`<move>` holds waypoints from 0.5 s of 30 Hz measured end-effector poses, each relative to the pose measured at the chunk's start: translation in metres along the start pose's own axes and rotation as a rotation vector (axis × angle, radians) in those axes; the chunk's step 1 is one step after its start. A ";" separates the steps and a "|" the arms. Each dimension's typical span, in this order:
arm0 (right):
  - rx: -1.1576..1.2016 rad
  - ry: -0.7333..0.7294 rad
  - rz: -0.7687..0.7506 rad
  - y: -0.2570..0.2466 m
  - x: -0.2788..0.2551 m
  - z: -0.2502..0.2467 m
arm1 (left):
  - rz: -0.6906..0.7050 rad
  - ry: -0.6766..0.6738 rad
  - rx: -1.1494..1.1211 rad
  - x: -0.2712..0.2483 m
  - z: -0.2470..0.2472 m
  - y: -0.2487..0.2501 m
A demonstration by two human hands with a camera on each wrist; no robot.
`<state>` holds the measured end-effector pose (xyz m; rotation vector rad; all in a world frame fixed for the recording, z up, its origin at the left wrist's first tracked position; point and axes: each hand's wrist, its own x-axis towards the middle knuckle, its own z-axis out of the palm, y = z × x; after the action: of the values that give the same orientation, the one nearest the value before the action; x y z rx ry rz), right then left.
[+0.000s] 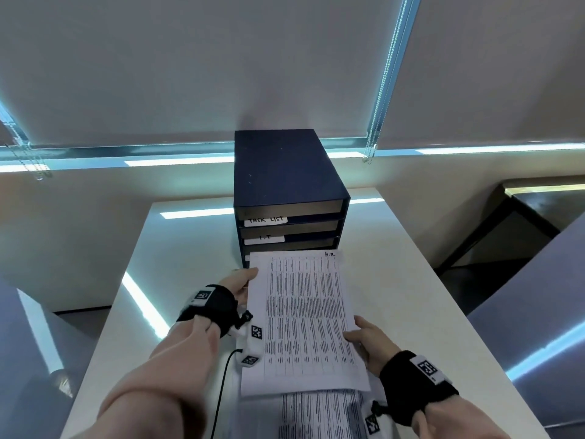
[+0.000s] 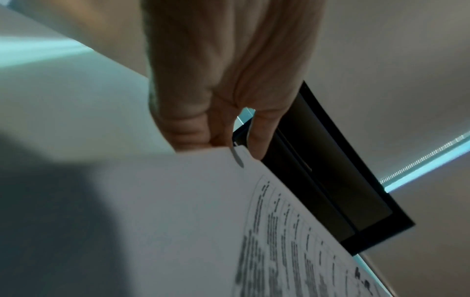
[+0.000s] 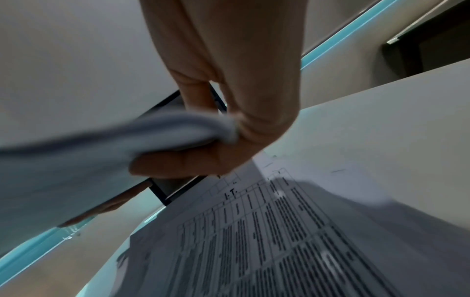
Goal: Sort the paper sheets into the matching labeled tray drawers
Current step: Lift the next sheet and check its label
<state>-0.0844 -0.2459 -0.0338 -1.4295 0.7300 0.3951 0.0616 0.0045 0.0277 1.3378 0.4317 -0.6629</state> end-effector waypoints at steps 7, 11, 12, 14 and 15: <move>-0.092 0.020 -0.011 -0.052 0.039 0.008 | -0.080 -0.009 -0.047 0.009 -0.010 -0.016; -0.017 0.001 -0.045 -0.101 0.052 0.021 | -0.153 -0.126 0.001 0.006 -0.018 -0.027; -0.028 0.019 -0.076 -0.109 0.062 0.022 | -0.153 -0.135 0.030 0.008 -0.019 -0.031; 0.012 0.039 -0.095 -0.120 0.079 0.023 | -0.113 -0.116 0.078 0.018 -0.018 -0.038; 0.032 0.017 -0.078 -0.123 0.085 0.020 | -0.087 -0.096 0.076 0.024 -0.017 -0.041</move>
<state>0.0614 -0.2565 0.0012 -1.4283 0.6895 0.3104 0.0540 0.0128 -0.0213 1.3589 0.3916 -0.8194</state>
